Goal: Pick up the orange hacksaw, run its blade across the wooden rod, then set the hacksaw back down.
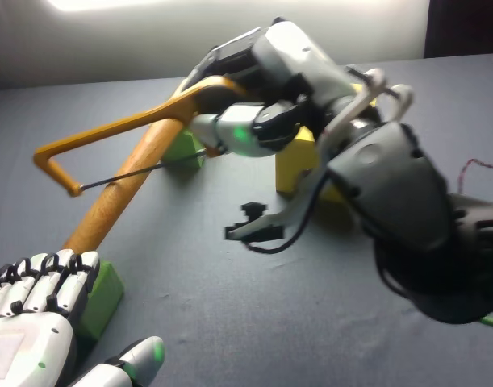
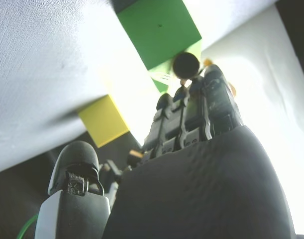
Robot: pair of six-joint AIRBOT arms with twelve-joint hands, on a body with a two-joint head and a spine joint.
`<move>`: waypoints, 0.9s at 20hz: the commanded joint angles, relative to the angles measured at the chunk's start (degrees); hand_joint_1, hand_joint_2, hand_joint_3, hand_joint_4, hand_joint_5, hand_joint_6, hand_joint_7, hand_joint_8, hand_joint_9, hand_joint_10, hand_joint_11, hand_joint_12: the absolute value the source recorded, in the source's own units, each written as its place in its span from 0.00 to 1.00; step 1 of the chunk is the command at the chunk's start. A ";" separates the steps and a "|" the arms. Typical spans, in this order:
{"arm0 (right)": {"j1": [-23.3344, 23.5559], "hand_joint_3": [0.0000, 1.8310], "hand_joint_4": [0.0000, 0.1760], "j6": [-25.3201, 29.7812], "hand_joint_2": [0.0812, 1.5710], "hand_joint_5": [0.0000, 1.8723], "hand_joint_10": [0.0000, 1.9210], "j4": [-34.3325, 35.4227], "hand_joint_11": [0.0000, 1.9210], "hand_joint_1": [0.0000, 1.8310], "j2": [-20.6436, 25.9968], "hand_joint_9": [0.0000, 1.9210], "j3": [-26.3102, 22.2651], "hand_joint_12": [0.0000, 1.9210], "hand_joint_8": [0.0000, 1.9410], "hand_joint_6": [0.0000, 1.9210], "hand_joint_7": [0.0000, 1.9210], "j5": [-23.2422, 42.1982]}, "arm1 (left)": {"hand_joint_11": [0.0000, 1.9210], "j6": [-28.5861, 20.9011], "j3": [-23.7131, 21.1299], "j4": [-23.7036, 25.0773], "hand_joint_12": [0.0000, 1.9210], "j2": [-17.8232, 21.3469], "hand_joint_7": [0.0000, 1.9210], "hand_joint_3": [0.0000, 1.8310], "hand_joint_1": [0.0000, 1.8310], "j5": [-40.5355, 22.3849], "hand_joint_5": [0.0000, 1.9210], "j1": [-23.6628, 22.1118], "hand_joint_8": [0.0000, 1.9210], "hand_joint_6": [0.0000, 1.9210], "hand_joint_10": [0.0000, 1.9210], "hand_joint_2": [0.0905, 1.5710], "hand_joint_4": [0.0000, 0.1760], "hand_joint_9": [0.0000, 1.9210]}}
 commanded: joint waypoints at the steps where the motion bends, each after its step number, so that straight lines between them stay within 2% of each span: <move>1: 0.08 0.00 0.00 0.68 0.64 0.56 0.39 -4.98 0.58 0.76 0.95 0.61 -0.75 0.32 0.30 0.45 0.60 3.42 | 0.00 -0.36 0.23 2.55 0.00 -0.49 0.00 0.00 0.00 -2.84 0.00 -0.19 0.00 0.00 0.00 0.78 0.00 0.00; 6: -0.52 0.00 0.00 0.56 0.63 0.57 0.37 -4.97 0.59 0.76 2.52 0.62 -1.30 0.31 0.30 0.44 0.61 3.02 | 0.00 -0.36 0.20 2.55 0.00 -0.50 0.00 0.00 0.00 -2.83 0.00 -0.23 0.00 0.00 0.00 0.78 0.00 0.00; 10: -0.50 0.00 0.00 -0.19 0.64 0.57 0.38 -4.97 0.58 0.76 -0.59 0.62 1.50 0.32 0.32 0.44 0.59 1.89 | 0.00 -0.36 0.20 2.55 0.00 -0.50 0.00 0.00 0.00 -2.62 0.01 -0.18 0.00 0.00 0.00 0.78 0.00 0.00; 13: -0.14 0.00 0.00 -0.21 0.63 0.59 0.37 -4.97 0.59 0.76 -3.52 0.62 4.55 0.31 0.28 0.42 0.62 0.97 | 0.00 -0.36 0.25 2.55 0.00 -0.50 0.00 0.00 0.00 -2.54 0.00 -0.17 0.00 0.00 0.00 0.78 0.00 0.00; 17: -0.01 0.00 0.00 -0.29 0.64 0.56 0.41 -4.98 0.57 0.76 -5.98 0.60 6.98 0.33 0.33 0.46 0.59 -0.07 | 0.00 -0.51 0.23 2.55 0.00 -0.49 0.00 0.00 0.00 -2.53 0.00 0.00 0.00 0.00 0.00 0.78 0.00 0.00; 18: 0.05 0.00 0.00 -0.34 0.64 0.58 0.40 -4.99 0.58 0.76 -6.03 0.61 7.04 0.33 0.30 0.43 0.61 -0.14 | 0.00 -0.51 0.22 2.55 0.00 -0.49 0.00 0.00 0.00 -2.53 0.00 0.00 0.00 0.00 0.00 0.78 0.00 0.00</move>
